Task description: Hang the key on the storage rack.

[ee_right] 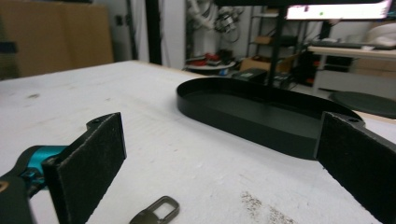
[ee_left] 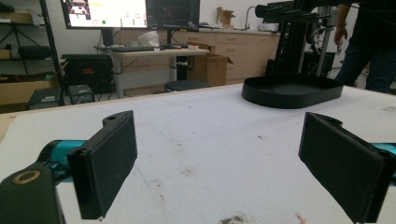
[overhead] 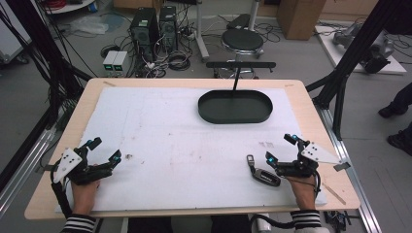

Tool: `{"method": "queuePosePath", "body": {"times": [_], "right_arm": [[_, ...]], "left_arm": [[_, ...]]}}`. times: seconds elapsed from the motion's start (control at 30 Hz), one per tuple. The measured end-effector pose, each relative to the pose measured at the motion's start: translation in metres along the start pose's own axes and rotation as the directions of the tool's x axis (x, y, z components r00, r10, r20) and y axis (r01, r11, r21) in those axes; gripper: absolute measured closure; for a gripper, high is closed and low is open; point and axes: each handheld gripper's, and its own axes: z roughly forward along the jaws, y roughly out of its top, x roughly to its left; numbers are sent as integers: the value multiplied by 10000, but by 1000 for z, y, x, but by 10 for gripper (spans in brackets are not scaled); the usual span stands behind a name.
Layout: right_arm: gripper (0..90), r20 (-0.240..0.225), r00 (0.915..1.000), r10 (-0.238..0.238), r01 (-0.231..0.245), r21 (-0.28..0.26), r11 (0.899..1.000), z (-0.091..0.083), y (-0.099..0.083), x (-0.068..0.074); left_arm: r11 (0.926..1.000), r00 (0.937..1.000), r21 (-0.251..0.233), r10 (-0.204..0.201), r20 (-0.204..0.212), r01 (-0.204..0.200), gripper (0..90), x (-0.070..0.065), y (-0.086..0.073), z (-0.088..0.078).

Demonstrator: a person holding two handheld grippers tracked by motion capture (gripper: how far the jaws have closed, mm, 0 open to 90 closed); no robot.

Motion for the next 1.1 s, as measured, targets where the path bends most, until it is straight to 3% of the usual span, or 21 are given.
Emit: {"method": "queuePosePath", "body": {"times": [0.07,0.1,0.2,0.33,0.43,0.5,0.6,0.73,0.77,0.8,0.83,1.03,1.07,1.1], "right_arm": [[11,-106,9997,-234,235,81,9997,-1,4,-1],[11,-373,9983,-449,464,393,9982,-3,13,-3],[11,-502,9971,-564,595,641,9962,-4,21,-4],[11,-891,9921,-882,988,1223,9876,-7,36,-8],[11,-1305,9851,-1125,1348,1778,9748,-7,45,-6],[11,-1653,9760,-1416,1776,2285,9572,-6,50,-4],[11,-1912,9609,-2005,2530,3102,9164,-5,56,1],[11,-2553,9425,-2156,3034,3836,8722,-3,63,6],[11,-2553,9425,-2156,3034,3836,8722,-3,63,6],[11,-2679,9373,-2227,3182,3982,8603,-2,64,7],[12,-2903,9269,-2378,3487,4320,8317,-1,64,10],[16,-3487,9049,-2442,4017,5098,7608,4,60,15],[16,-3487,9049,-2442,4017,5098,7608,4,60,15],[16,-3710,8971,-2399,4179,5365,7331,7,57,18]], "left_arm": [[10000,10000,4,26,2,-26,119,0,0,0],[10000,10000,-8,14,7,-14,119,0,0,0],[10000,10000,5,37,19,-37,119,0,0,0],[10000,10000,-13,46,19,-46,119,-1,0,0],[10000,10000,-9,65,19,-65,119,-1,0,0],[10000,10000,-2,66,16,-66,119,-1,0,0],[10000,10000,-10,91,7,-91,119,-1,0,0],[10000,10000,-16,94,4,-94,119,-1,0,0],[10000,10000,-29,88,-1,-88,119,-1,0,0],[10000,10000,-16,96,7,-96,119,-1,0,0],[9999,9999,-30,112,5,-112,119,-1,0,0],[9999,9999,-26,132,18,-132,119,-1,0,0],[9999,9999,-27,140,14,-140,119,-1,0,0],[9999,9999,-23,146,25,-146,119,-1,0,0]]}}
